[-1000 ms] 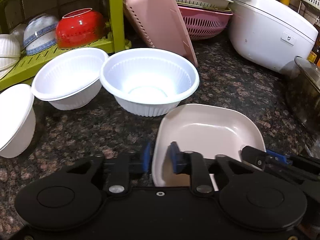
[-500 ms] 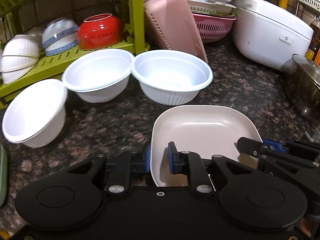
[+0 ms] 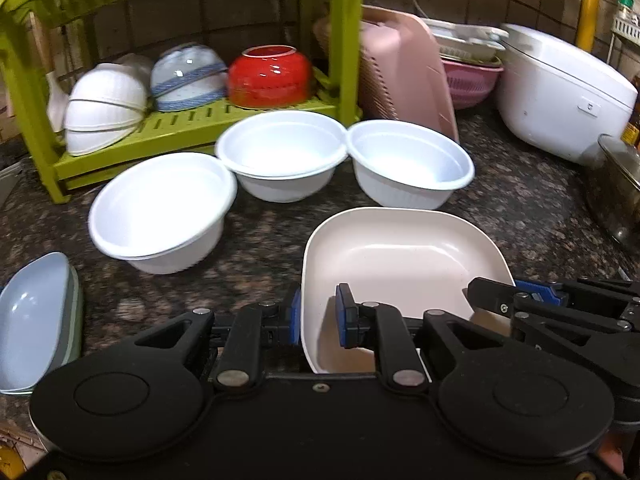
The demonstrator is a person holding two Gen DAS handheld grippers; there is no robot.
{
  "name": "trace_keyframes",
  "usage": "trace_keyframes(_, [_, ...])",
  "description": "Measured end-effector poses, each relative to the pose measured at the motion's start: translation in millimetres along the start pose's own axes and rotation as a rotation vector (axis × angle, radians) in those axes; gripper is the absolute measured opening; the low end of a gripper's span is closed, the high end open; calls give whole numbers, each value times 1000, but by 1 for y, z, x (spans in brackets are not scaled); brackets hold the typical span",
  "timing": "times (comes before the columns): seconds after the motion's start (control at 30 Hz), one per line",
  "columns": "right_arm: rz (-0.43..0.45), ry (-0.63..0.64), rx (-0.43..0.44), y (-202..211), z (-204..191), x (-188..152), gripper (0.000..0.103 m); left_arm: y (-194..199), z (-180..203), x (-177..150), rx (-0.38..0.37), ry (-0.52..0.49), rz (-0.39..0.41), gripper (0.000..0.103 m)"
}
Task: Organize plates and bowls
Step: 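Grasp the pale pink plate rim with the left gripper and lift, then carry the pale pink plate with the left gripper toward the light blue plate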
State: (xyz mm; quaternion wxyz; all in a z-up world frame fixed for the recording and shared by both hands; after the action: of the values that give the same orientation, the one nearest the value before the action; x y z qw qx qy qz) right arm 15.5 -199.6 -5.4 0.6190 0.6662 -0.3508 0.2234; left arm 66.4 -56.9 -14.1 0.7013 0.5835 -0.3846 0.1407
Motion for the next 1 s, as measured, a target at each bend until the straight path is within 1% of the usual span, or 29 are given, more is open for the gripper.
trace_keyframes(0.13, [23,6,25,0,-16,6,15,9,-15,-2,12,20,19,23])
trace_keyframes(0.23, [46,9,47,3,-28,12,15,20,-26,-2,29,36,47,23])
trace_keyframes(0.43, [116,42,88,8,-62,22,15,41,-56,0,75,85,105,23])
trace_keyframes(0.7, [171,94,163,5,-121,31,15,58,-108,-4,183,166,141,23])
trace_keyframes(0.87, [166,128,233,-6,-164,32,15,68,-143,-12,276,201,160,23])
trace_keyframes(1.0, [157,160,277,-18,-196,29,15,73,-175,-21,311,247,153,23])
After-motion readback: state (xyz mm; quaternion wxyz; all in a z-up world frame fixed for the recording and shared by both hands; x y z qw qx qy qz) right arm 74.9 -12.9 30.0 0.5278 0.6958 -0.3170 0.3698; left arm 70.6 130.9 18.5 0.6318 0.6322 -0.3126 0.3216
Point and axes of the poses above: each gripper's, at about its wrist camera, not at the fingertips, and y roughly against the way its jaws point, z to its right, x to its top, the point moved 3 cm from there along -y, roughly the way its jaws point
